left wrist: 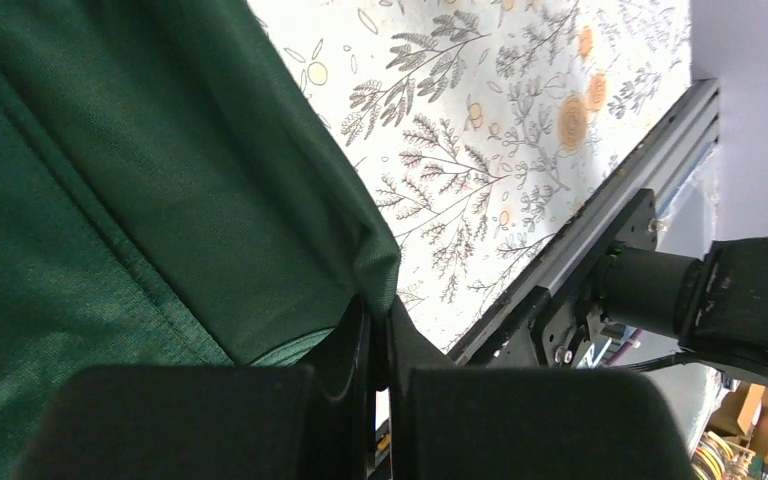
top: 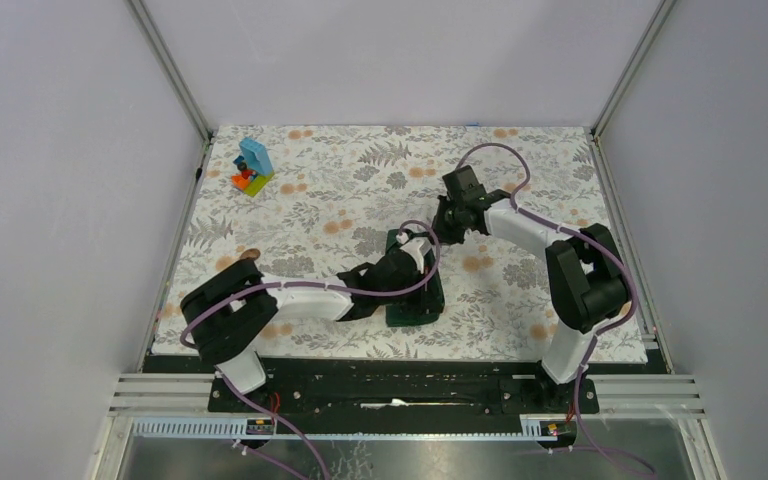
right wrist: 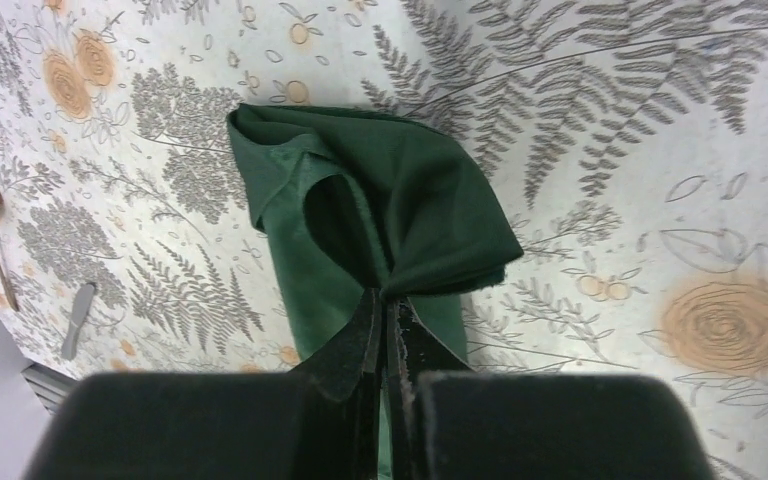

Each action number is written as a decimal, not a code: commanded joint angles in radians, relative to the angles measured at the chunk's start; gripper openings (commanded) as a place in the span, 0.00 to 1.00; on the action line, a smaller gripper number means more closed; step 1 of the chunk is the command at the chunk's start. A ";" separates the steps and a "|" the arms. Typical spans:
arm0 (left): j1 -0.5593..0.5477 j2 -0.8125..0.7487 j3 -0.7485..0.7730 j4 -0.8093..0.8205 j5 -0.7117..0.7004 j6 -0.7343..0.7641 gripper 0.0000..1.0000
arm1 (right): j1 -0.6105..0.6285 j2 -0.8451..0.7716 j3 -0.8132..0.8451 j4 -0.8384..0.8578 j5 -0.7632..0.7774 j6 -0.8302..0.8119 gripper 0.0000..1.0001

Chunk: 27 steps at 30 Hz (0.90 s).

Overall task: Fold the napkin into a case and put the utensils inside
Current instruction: Fold the 2/3-rectangle-folded napkin at the center of the board.

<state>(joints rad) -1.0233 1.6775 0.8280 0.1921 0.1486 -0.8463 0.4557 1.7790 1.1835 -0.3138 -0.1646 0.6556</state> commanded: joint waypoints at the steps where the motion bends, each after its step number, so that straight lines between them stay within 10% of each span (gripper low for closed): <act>1: 0.015 -0.073 -0.068 0.189 0.048 -0.023 0.00 | 0.046 0.020 0.091 -0.043 0.082 0.110 0.00; 27: 0.020 0.154 0.028 0.429 0.195 -0.113 0.00 | 0.025 -0.015 0.186 -0.236 0.185 -0.274 0.00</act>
<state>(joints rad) -0.9977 1.8397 0.8711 0.5388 0.3393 -0.9581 0.4831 1.8015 1.3342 -0.5533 0.0586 0.4034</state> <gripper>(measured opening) 0.039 0.021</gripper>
